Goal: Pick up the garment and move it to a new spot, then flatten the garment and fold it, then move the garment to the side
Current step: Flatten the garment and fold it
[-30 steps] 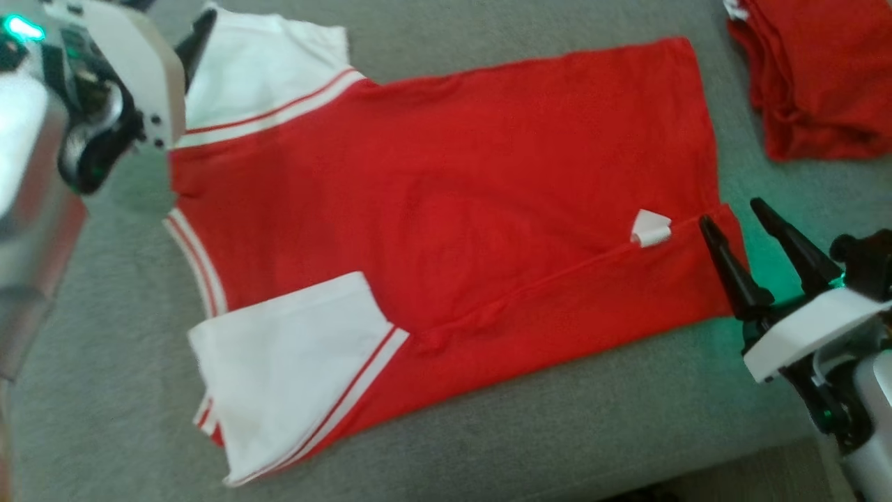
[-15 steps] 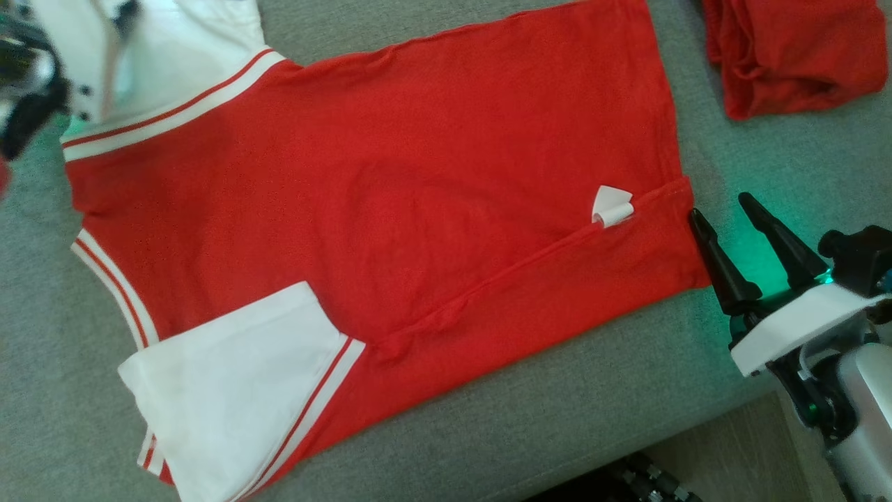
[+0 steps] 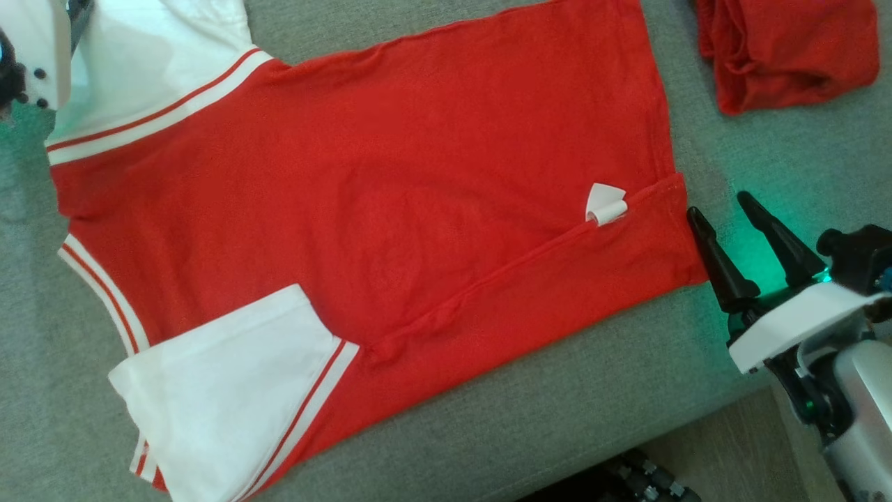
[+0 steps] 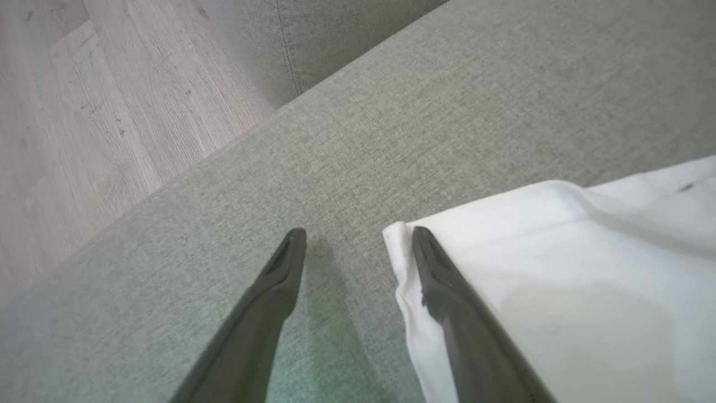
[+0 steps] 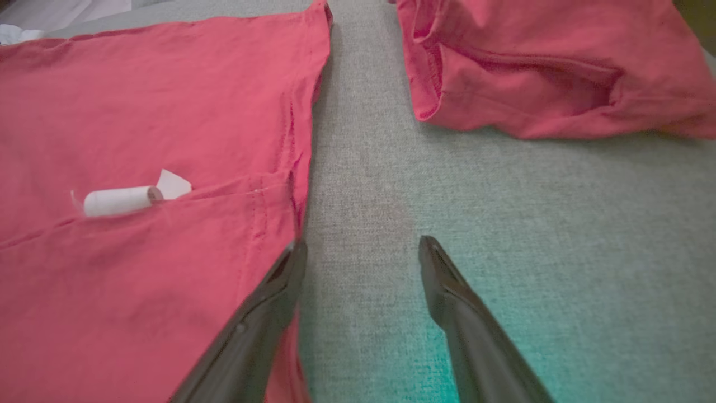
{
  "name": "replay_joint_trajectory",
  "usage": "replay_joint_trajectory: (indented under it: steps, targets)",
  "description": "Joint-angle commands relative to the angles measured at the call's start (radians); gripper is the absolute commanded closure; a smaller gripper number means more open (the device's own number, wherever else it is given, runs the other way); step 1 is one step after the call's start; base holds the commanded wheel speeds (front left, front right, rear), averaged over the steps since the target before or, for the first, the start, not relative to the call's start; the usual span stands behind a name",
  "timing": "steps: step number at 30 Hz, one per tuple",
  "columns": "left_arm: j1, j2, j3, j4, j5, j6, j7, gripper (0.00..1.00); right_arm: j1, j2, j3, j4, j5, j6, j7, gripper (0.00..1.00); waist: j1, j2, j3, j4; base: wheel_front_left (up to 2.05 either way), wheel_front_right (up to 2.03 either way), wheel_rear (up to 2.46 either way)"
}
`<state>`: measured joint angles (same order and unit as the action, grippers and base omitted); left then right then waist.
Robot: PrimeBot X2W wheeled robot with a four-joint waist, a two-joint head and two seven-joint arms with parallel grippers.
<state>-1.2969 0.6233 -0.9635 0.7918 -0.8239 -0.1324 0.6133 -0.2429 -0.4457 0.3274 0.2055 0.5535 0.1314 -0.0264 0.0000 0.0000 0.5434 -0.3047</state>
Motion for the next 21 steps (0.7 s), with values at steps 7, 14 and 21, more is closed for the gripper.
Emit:
replay_joint_trajectory:
  steps: [7, 14, 21]
  targets:
    - [-0.038, 0.045, -0.007, -0.05, -0.069, 0.002, 0.067, 0.64, -0.007, -0.022, 0.014, -0.012, 0.017, -0.001, -0.018, 0.0, 0.0, 0.0, 0.001, -0.006, 0.0, 0.0, 0.0]
    - [-0.043, 0.069, -0.036, -0.113, -0.099, 0.002, 0.023, 1.0, -0.023, -0.041, 0.014, -0.015, 0.033, -0.001, -0.025, 0.0, 0.0, 0.0, -0.006, 0.007, 0.0, 0.0, 0.0]
    - [-0.054, 0.059, -0.082, -0.162, -0.099, 0.002, -0.14, 1.0, -0.154, -0.086, 0.012, -0.045, 0.056, -0.001, 0.046, 0.0, 0.0, 0.0, -0.045, 0.059, 0.0, 0.0, 0.0]
